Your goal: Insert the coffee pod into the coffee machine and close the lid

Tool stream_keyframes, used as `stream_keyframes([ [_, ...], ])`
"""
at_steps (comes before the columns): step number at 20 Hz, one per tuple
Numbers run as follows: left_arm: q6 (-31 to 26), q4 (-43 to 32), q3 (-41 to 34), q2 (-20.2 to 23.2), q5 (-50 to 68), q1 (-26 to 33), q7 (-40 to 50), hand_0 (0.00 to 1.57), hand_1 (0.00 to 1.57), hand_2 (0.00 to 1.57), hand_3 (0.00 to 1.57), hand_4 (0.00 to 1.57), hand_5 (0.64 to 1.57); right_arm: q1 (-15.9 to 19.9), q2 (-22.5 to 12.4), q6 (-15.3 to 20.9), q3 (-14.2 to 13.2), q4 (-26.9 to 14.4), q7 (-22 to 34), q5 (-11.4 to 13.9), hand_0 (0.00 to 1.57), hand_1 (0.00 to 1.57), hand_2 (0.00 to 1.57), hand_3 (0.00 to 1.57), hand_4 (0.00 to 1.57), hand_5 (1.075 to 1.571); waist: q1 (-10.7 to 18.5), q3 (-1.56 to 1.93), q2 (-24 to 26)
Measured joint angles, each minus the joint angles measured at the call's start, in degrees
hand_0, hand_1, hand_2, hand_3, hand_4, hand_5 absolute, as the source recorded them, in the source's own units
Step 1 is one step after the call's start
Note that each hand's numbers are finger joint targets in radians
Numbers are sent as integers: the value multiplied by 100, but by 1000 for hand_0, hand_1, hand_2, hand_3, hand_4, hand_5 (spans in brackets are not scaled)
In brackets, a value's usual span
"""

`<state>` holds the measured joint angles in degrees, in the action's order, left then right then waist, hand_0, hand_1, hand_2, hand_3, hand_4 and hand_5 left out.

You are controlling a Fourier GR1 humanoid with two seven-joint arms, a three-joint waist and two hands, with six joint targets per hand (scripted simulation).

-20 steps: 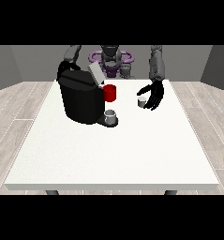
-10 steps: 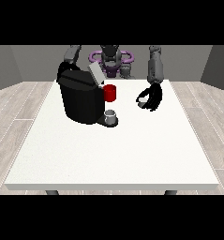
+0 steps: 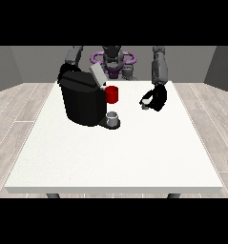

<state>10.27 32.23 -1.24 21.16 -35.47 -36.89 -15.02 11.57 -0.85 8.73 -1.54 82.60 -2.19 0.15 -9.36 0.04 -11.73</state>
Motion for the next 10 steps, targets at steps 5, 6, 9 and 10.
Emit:
stream_keyframes([
  [5,-503,164,14,36,60,-352,-108,1388,1388,1408,1353,583,1571,118,-106,-54,-173,-295,49,-99,0,0,0,0,429,1571,86,-3,181],
  [6,-607,221,38,-10,65,-425,-46,1342,1342,1397,1362,593,1571,108,-110,-69,-214,-399,31,-132,0,0,0,0,442,1571,110,-3,258],
  [9,-860,368,58,0,66,-645,-11,1243,1243,1327,1315,535,1571,125,-102,-56,-261,-606,-75,-192,0,0,0,0,505,1571,151,-3,351],
  [10,-937,394,46,5,79,-709,16,1258,1258,1321,1297,529,1571,94,-78,-35,-234,-628,-54,-170,0,0,0,0,493,1571,136,-3,410],
])
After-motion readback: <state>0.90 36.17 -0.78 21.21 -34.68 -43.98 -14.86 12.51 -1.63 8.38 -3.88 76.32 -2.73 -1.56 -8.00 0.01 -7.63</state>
